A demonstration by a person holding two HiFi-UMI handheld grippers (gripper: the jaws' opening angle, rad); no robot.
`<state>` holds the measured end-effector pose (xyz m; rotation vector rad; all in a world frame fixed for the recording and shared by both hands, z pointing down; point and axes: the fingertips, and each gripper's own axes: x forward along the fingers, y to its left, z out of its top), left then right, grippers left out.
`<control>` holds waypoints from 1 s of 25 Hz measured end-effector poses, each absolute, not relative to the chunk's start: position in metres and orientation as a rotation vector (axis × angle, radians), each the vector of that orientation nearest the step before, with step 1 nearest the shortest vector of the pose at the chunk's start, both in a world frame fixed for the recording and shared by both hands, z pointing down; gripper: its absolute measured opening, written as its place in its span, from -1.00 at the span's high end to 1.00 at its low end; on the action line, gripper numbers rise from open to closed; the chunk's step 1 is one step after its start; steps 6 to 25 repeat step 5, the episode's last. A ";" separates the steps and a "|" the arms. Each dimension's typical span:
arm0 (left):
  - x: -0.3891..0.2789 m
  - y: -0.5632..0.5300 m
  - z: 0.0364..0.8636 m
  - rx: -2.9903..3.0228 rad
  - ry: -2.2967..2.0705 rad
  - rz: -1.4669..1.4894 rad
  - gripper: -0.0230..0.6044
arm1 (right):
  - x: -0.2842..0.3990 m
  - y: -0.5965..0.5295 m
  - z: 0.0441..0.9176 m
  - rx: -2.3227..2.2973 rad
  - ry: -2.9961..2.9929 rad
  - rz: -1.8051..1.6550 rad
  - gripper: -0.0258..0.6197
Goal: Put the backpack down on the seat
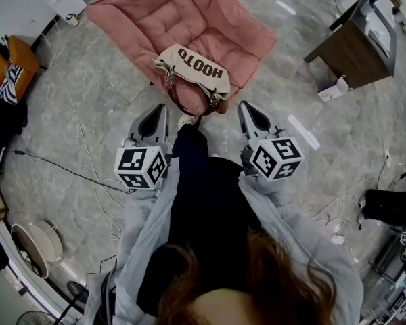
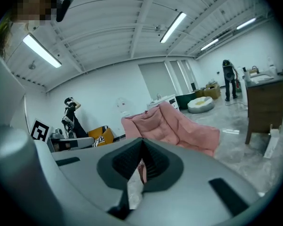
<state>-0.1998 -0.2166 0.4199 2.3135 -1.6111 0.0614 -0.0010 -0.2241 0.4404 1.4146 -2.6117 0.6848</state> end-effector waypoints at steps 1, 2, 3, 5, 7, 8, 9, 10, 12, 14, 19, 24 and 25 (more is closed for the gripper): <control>-0.199 -0.217 0.421 2.312 -1.608 0.061 0.85 | 0.000 -0.225 0.441 1.420 -2.612 0.699 0.90; -0.199 -0.218 0.421 2.310 -1.605 0.060 0.85 | 0.001 -0.226 0.442 1.424 -2.612 0.708 0.90; -0.198 -0.218 0.421 2.309 -1.602 0.060 0.85 | 0.001 -0.227 0.442 1.426 -2.612 0.713 0.90; -0.197 -0.219 0.422 2.308 -1.599 0.061 0.85 | 0.002 -0.229 0.443 1.429 -2.611 0.719 0.90; -0.197 -0.219 0.422 2.308 -1.599 0.061 0.85 | 0.002 -0.229 0.443 1.429 -2.611 0.719 0.90; -0.197 -0.219 0.422 2.308 -1.599 0.061 0.85 | 0.002 -0.229 0.443 1.429 -2.611 0.719 0.90; -0.197 -0.219 0.422 2.308 -1.599 0.061 0.85 | 0.002 -0.229 0.443 1.429 -2.611 0.719 0.90; -0.197 -0.219 0.422 2.308 -1.599 0.061 0.85 | 0.002 -0.229 0.443 1.429 -2.611 0.719 0.90; -0.197 -0.219 0.422 2.308 -1.599 0.061 0.85 | 0.002 -0.229 0.443 1.429 -2.611 0.719 0.90; -0.197 -0.219 0.422 2.308 -1.599 0.061 0.85 | 0.002 -0.229 0.443 1.429 -2.611 0.719 0.90; -0.197 -0.219 0.422 2.308 -1.599 0.061 0.85 | 0.002 -0.229 0.443 1.429 -2.611 0.719 0.90; -0.197 -0.219 0.422 2.308 -1.599 0.061 0.85 | 0.002 -0.229 0.443 1.429 -2.611 0.719 0.90; -0.197 -0.219 0.422 2.308 -1.599 0.061 0.85 | 0.002 -0.229 0.443 1.429 -2.611 0.719 0.90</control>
